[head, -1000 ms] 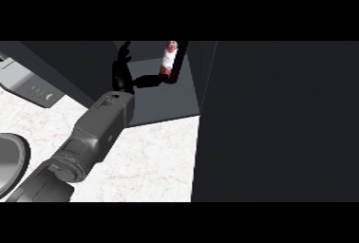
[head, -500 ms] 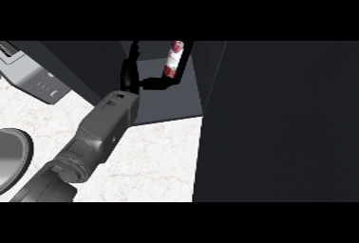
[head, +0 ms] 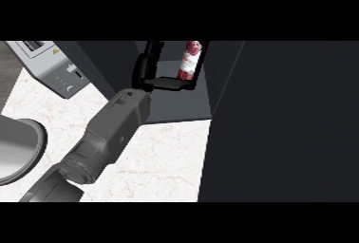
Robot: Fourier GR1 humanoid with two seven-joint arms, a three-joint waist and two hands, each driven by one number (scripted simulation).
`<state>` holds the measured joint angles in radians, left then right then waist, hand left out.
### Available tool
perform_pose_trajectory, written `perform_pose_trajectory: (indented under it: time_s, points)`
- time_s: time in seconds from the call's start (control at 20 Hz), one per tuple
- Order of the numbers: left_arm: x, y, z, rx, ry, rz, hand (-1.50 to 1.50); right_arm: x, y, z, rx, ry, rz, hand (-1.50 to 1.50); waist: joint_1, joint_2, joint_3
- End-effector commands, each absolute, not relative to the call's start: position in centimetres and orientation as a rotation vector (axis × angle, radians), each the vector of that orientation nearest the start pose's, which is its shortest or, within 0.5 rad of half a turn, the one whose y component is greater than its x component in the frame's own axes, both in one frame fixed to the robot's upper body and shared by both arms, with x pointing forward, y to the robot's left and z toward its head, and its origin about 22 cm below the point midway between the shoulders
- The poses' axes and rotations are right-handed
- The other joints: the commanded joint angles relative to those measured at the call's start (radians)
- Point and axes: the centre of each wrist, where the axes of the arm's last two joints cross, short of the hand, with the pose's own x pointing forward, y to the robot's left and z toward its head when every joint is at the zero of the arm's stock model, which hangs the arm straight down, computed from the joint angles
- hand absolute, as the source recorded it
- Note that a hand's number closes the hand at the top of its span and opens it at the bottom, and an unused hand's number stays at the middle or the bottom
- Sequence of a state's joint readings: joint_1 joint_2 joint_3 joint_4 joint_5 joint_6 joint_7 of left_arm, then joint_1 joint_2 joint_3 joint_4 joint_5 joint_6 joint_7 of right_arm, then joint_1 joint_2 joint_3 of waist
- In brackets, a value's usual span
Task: Pick up the wine, place it into the cabinet and close the cabinet
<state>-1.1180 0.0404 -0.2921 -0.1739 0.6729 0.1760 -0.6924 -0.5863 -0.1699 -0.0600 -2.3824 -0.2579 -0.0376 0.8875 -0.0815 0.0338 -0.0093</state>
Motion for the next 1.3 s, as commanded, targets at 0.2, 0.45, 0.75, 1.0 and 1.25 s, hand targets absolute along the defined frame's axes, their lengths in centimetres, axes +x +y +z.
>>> perform_pose_trajectory:
  time_s: [0.2, 0.45, 0.75, 1.0, 1.25]
  points:
    - [43.6, 12.5, 4.4, -0.286, -1.867, -0.017, -1.50, 15.6, -21.2, 27.7, 0.244, -2.005, 0.275, -1.50, 0.068, -0.038, 0.009]
    - [43.0, 8.5, 6.5, -0.321, -1.885, -0.056, -1.50, 16.4, -21.0, 28.0, 0.242, -1.967, 0.267, -1.50, 0.087, -0.044, 0.009]
    - [39.3, 6.0, 6.2, -0.417, -1.875, -0.145, -1.50, 18.3, -21.5, 28.2, 0.217, -1.968, 0.236, -1.50, 0.116, -0.050, 0.010]
    - [35.2, 2.7, 8.0, -0.445, -1.877, -0.127, -1.50, 16.4, -21.4, 29.0, 0.230, -1.979, 0.269, -1.50, 0.095, -0.049, 0.009]
    - [30.4, 2.3, 7.6, -0.454, -1.854, -0.068, -1.50, 15.7, -20.4, 28.5, 0.235, -1.984, 0.268, -1.50, 0.091, -0.045, 0.009]
